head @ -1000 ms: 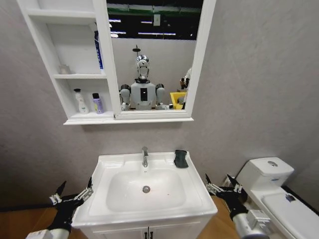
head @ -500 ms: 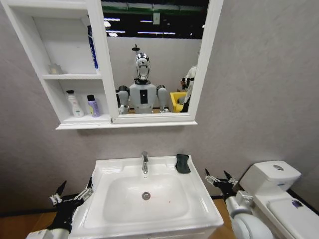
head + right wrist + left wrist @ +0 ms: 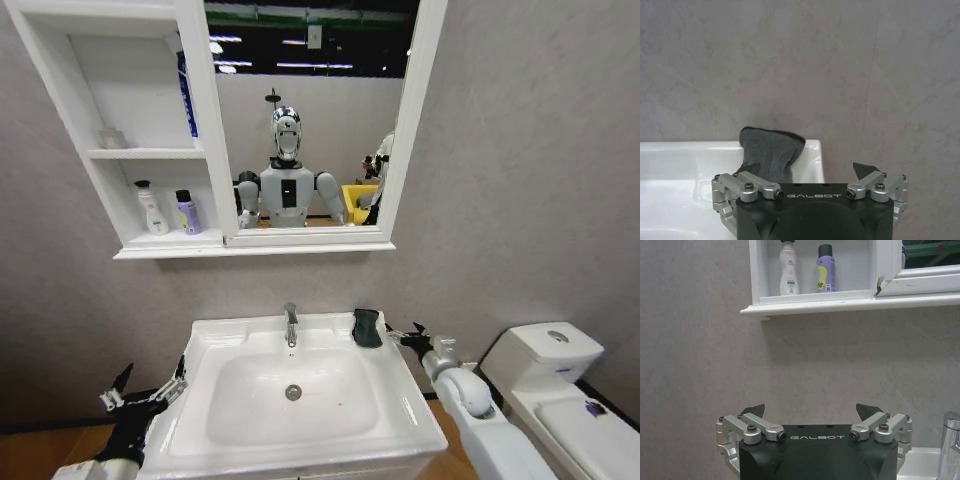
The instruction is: Move facial cleanser and shampoo from washbasin to cabinet, then wipe washbasin with towel.
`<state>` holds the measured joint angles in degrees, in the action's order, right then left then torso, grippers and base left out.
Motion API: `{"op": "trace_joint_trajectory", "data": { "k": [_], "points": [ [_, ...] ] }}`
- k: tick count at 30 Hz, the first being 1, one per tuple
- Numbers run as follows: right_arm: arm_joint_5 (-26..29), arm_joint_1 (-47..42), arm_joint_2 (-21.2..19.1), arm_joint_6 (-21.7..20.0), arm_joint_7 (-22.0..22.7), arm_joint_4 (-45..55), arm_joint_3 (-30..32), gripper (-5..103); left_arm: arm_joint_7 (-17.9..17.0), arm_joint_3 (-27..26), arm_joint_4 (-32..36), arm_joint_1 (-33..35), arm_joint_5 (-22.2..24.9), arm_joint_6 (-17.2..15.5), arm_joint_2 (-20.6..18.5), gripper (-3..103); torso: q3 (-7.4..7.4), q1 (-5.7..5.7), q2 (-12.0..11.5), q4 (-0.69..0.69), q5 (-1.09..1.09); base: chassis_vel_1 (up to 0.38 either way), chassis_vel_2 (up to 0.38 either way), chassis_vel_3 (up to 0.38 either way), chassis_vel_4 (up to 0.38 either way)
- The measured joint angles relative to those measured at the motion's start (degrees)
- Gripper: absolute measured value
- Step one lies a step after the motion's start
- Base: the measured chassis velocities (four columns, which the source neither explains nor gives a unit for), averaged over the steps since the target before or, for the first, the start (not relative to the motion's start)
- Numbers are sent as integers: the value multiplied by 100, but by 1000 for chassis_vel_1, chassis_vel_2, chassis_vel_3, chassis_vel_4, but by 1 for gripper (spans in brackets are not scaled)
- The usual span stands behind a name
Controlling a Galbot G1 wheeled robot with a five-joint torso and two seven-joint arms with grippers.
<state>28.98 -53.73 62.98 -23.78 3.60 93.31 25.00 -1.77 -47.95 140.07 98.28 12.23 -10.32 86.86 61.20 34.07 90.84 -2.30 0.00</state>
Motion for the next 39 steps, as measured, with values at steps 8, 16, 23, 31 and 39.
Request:
{"op": "trace_joint_trajectory", "data": {
  "k": [8, 16, 23, 31, 39],
  "points": [
    [201, 444, 362, -57, 238, -503, -538, 100, 0, 0, 0, 0, 0, 0, 0, 100, 0, 0, 0, 2, 0, 0, 0, 0, 0],
    [91, 911, 330, -19, 260, -1032, -781, 100, 0, 0, 0, 0, 0, 0, 0, 100, -1, 0, 0, 0, -1, 0, 0, 0, 0],
    [-9, 1441, 388, 87, 208, -1533, -1062, 100, 0, 0, 0, 0, 0, 0, 0, 100, 0, -1, 0, 1, -1, 0, 0, 0, 0],
    [-44, 1541, 678, 78, 366, -1670, -1216, 75, 0, 0, 0, 0, 0, 0, 0, 100, 0, -1, 0, 1, 0, 0, 0, 0, 0],
    [-71, 1503, 688, 30, 511, -1689, -1187, 75, 0, 0, 0, 0, 0, 0, 0, 100, 0, -1, 0, 1, 0, 0, 0, 0, 0]
  ]
}}
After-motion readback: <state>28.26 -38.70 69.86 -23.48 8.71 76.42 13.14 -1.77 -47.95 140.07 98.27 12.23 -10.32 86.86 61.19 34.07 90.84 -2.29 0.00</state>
